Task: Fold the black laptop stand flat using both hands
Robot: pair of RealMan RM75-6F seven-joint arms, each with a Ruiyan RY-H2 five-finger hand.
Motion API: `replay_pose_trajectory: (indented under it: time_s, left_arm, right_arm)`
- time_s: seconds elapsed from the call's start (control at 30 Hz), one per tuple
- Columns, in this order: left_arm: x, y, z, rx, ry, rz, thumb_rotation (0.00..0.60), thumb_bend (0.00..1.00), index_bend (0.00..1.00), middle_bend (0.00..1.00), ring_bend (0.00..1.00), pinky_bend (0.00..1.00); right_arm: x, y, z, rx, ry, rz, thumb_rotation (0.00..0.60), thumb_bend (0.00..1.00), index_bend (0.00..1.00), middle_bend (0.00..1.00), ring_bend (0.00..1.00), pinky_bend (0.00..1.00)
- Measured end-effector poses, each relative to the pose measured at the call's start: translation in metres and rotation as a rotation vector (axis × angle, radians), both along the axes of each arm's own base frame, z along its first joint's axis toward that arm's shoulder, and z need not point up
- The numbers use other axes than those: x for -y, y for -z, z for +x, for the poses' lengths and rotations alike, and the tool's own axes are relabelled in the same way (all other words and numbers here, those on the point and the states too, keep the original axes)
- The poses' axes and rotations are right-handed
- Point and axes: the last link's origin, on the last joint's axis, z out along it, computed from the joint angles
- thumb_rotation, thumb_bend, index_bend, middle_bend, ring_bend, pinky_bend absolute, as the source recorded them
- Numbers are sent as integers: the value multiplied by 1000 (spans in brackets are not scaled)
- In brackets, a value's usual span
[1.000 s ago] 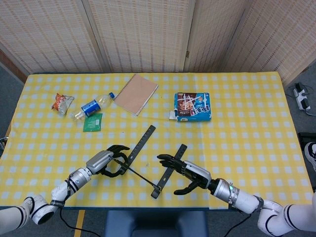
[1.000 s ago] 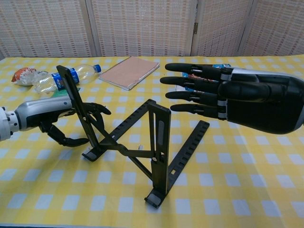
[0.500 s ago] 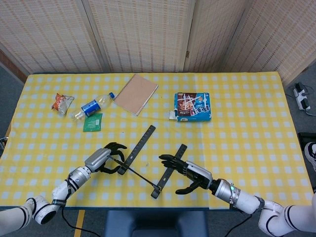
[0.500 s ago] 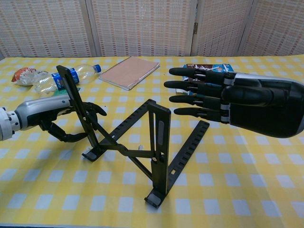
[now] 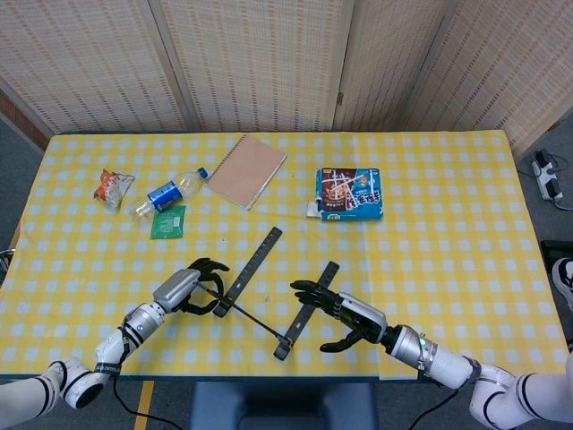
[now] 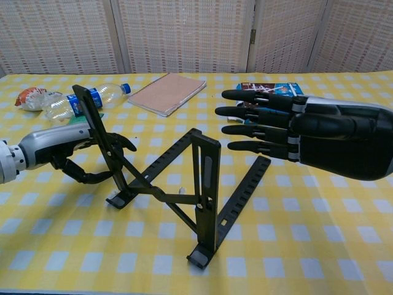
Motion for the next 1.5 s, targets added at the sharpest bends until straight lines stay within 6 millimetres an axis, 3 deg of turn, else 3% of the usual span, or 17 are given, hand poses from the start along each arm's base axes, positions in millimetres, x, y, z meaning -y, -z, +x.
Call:
replay_pose_trajectory:
  time_s: [0.3,0.9,1.3,1.5]
  left_arm:
    - [1,3,2,7,-1,-9,600,456,517,222,141,39]
    - [5,7,1,27,-32,-9,600,462,605,296,185,55]
    - [18,-19,-21,28,-124,31,600,462,592,300,190,58]
    - [34,-28,-20,17,-171,14,600,462,553,300,187,66]
  right_arm:
    - [-1,0,-2,-1,1,1,509,121,0,0,6,0]
    - [-1,0,-6,-3,1,5,508,121,0,0,10,0]
    - [-1,1,-7,-31,-32,19,508,120,0,0,9,0]
    - [-2,-1,-9,-36,-35,20,512,121,0,0,8,0]
